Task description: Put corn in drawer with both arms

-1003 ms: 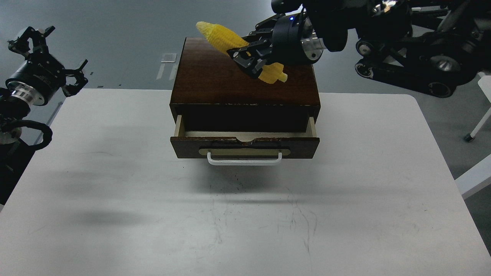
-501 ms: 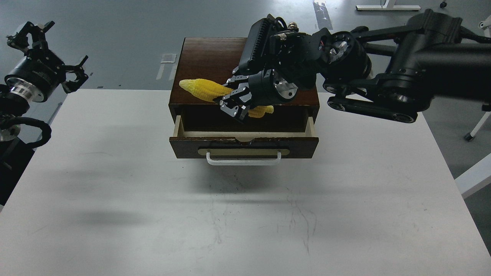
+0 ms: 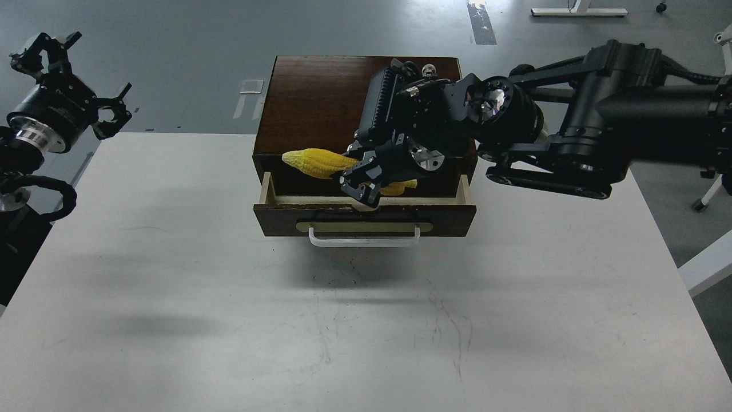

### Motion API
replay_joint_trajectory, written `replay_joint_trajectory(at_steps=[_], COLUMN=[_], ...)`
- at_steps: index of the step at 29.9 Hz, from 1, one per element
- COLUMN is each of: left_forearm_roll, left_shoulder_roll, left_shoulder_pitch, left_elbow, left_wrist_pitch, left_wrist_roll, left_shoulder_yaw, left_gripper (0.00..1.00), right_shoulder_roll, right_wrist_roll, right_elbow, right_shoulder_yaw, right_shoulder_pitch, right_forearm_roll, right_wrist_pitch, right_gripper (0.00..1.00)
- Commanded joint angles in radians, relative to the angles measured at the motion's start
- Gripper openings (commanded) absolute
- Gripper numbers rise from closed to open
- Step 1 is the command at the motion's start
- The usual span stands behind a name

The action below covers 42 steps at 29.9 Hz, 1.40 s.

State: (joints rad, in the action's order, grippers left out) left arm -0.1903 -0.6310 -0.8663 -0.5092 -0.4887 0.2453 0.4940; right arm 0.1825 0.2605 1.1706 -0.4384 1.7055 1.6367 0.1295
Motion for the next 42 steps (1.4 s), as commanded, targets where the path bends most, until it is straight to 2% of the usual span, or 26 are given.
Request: replay_joint_trajectory(at_steps=[1, 4, 7, 9, 11, 16, 20, 27, 32, 33, 36, 42], left_forearm_roll=[0.0, 0.0, 0.0, 0.0, 0.0, 0.0, 0.0, 0.003, 0.003, 0.003, 0.003, -0.005], left_shoulder_roll=[-0.002, -0.006, -0.01, -0.015, -0.015, -0.015, -0.015, -0.015, -0.01, -0.01, -0.006, 0.016], left_shoulder_pitch=[0.001, 0.003, 0.003, 0.001, 0.0, 0.001, 0.001, 0.001, 0.0, 0.0, 0.0, -0.003], left_elbow=[0.0, 0.0, 0.0, 0.0, 0.0, 0.0, 0.0, 0.0, 0.0, 0.0, 0.0, 0.0], left_wrist_pitch=[0.0, 0.0, 0.0, 0.0, 0.0, 0.0, 0.0, 0.0, 0.0, 0.0, 0.0, 0.0], left_wrist_roll=[0.0, 0.0, -0.001, -0.001, -0.001, -0.001, -0.001, -0.006, -0.008, -0.008, -0.005, -0.005], left_shoulder_yaw=[0.0, -0.002, -0.002, 0.0, 0.0, -0.002, -0.002, -0.006, -0.011, -0.011, -0.006, 0.001], left_gripper=[0.99, 0.99, 0.99, 0.99, 0.99, 0.99, 0.99, 0.99, 0.99, 0.99, 0.99, 0.99], right_shoulder_roll=[0.0, 0.0, 0.0, 0.002, 0.005, 0.017, 0.046, 0.083, 0.169, 0.169, 0.189, 0.19], right_wrist_roll=[0.0, 0.0, -0.001, -0.001, -0.001, -0.003, -0.004, -0.004, -0.006, -0.006, -0.003, -0.012], right_elbow=[-0.002, -0.003, -0.005, -0.014, -0.017, -0.023, -0.097, -0.223, -0.288, -0.289, -0.347, -0.482], right_shoulder_yaw=[0.001, 0.003, 0.007, 0.018, 0.02, 0.038, 0.116, 0.184, 0.286, 0.287, 0.388, 0.708], right_shoulder_pitch=[0.0, 0.002, 0.002, 0.002, 0.006, 0.026, 0.02, 0.016, -0.026, -0.026, -0.101, -0.294], right_forearm_roll=[-0.003, -0.008, -0.011, -0.03, -0.075, -0.146, -0.21, -0.555, -0.878, -0.879, -1.009, -1.158], right_wrist_pitch=[-0.001, -0.001, -0.001, -0.001, -0.001, -0.001, 0.001, 0.018, 0.015, 0.015, 0.013, 0.022], right_gripper=[0.68, 0.78, 0.81, 0.94, 0.96, 0.96, 1.0, 1.0, 1.0, 1.0, 1.0, 1.0])
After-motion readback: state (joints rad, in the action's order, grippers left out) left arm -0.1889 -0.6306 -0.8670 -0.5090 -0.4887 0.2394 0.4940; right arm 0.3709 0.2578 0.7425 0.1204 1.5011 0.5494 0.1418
